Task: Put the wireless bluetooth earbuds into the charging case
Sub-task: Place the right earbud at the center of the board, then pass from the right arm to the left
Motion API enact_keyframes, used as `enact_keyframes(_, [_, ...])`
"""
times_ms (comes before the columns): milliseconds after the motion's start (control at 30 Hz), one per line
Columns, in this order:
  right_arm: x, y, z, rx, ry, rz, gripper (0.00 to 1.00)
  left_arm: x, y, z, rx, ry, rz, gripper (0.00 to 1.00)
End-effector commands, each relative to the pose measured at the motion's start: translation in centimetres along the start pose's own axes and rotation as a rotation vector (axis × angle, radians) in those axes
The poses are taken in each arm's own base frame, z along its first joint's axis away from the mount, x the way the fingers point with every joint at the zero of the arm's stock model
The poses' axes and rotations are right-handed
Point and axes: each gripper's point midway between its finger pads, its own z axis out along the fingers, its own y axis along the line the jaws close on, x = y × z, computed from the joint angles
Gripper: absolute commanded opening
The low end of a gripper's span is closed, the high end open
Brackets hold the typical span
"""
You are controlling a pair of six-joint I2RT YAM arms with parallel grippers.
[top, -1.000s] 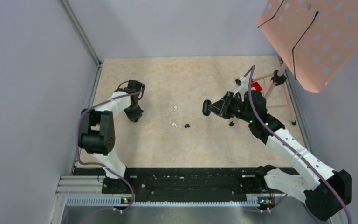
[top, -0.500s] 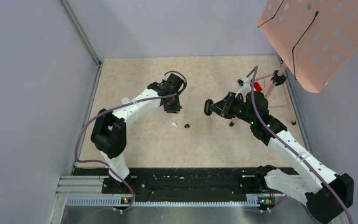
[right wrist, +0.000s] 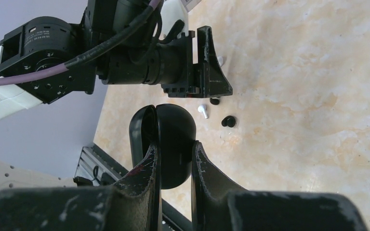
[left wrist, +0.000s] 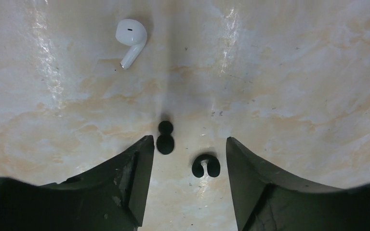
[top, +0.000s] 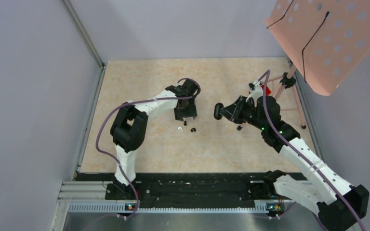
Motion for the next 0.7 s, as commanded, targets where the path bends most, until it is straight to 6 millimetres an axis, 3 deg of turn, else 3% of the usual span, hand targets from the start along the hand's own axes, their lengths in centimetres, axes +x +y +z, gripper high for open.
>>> enact_keyframes(0, [-1.6, 1.0, -0.3, -0.025, -0.039, -0.032, 0.0, -3.0, -1.7, -3.7, 0.066, -0.108, -0.018, 0.63])
enact_keyframes(233, [-0.7, 0.3, 1.1, -0.021, 0.001, -0.028, 0.0, -4.6, 1.7, -12.5, 0.043, -0.298, -0.052, 0.62])
enact_keyframes(300, [-0.2, 0.2, 1.9, -0.03, 0.021, -0.008, 0.0, -5.2, 1.9, -14.9, 0.092, -0.37, -0.066, 0.62])
enact_keyframes(433, [1.1, 0.1, 4.7, 0.002, 0.104, 0.047, 0.0, -5.4, 0.6, -18.6, 0.268, -0.465, -0.098, 0.78])
enact_keyframes(567, [2.2, -0.3, 6.7, 0.121, 0.155, 0.035, 0.0, -4.1, -0.3, -18.5, 0.38, -0.453, -0.11, 0.93])
enact_keyframes(667, [2.3, -0.1, 7.7, 0.151, 0.183, 0.045, 0.0, -2.5, -2.4, -18.2, 0.527, -0.402, -0.066, 0.96])
